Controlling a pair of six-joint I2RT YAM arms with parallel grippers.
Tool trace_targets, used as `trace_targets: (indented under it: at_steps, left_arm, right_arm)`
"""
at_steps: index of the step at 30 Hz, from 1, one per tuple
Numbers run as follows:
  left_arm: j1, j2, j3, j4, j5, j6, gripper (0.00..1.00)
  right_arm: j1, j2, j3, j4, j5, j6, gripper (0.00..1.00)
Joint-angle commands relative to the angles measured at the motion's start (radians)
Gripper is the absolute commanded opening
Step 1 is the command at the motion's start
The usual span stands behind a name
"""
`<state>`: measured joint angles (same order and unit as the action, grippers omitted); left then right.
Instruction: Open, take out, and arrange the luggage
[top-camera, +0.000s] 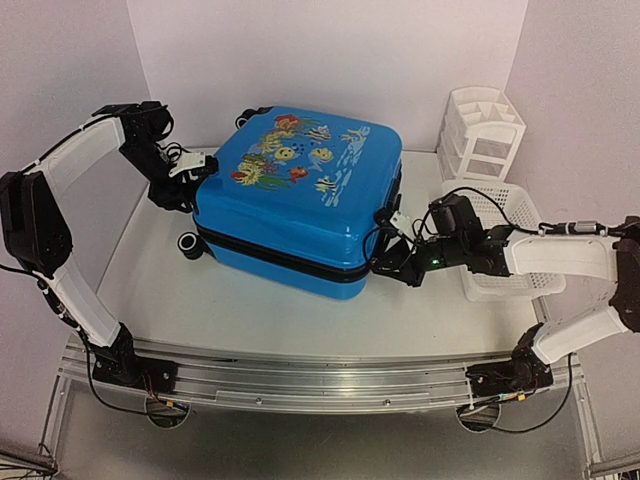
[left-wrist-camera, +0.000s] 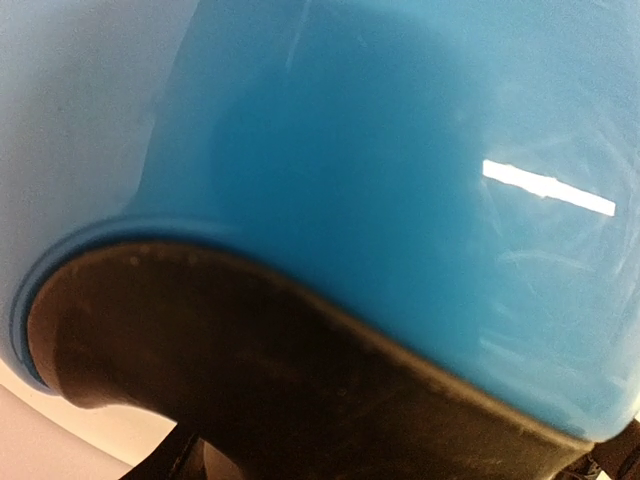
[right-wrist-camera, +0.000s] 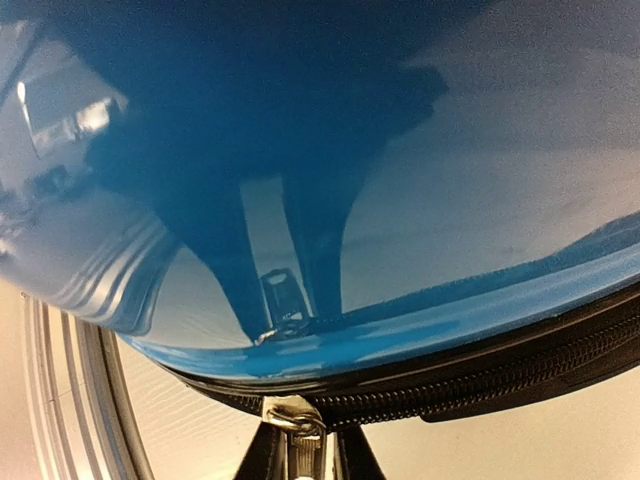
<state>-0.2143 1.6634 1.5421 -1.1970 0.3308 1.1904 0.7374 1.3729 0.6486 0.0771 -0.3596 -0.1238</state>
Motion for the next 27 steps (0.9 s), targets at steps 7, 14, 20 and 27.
trace_targets:
  at_steps: [7, 14, 20, 27]
  left_arm:
    - [-0.038, -0.099, 0.007, 0.057, 0.183, -0.441, 0.0]
    - [-0.038, -0.17, -0.062, 0.14, 0.158, -0.572, 0.0]
    - [-0.039, -0.197, -0.077, 0.175, 0.15, -0.625, 0.0]
    - [-0.035, -0.208, -0.073, 0.219, 0.155, -0.662, 0.0]
  right_arm:
    - [0.187, -0.004, 0.049, -0.048, 0.137, 0.01, 0.0]
    - [0.339, -0.035, 0.045, -0.062, 0.295, 0.004, 0.0]
    - [0.464, -0.015, 0.099, -0.153, 0.39, -0.022, 0.0]
    - [0.534, -0.057, 0.091, -0.225, 0.44, -0.025, 0.0]
